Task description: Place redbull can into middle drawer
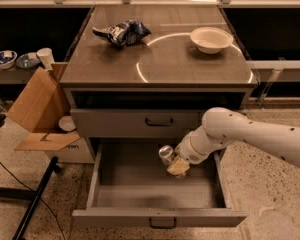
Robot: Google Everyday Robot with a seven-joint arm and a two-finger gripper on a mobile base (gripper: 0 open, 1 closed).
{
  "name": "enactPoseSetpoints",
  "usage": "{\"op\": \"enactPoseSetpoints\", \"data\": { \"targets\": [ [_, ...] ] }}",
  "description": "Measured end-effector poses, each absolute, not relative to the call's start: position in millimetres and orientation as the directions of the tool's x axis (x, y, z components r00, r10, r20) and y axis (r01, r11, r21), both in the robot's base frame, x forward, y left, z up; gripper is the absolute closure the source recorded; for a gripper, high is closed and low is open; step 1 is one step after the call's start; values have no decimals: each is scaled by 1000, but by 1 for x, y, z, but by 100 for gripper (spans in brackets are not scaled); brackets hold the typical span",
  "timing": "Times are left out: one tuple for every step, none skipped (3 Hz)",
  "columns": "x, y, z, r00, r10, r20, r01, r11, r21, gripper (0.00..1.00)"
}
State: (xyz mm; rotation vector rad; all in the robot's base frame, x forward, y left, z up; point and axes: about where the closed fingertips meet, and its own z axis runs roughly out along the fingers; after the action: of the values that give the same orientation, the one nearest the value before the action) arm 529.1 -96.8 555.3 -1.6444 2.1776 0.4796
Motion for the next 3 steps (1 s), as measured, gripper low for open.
{"op": "enactPoseSetpoints", "data": {
  "targets": [
    [530, -106, 525, -251, -866, -433, -964, 265, 29, 100],
    [530, -110, 504, -252, -881, -400, -963, 270, 12, 100],
    [532, -113, 493, -259, -889, -376, -961, 278, 5, 86]
  ]
}}
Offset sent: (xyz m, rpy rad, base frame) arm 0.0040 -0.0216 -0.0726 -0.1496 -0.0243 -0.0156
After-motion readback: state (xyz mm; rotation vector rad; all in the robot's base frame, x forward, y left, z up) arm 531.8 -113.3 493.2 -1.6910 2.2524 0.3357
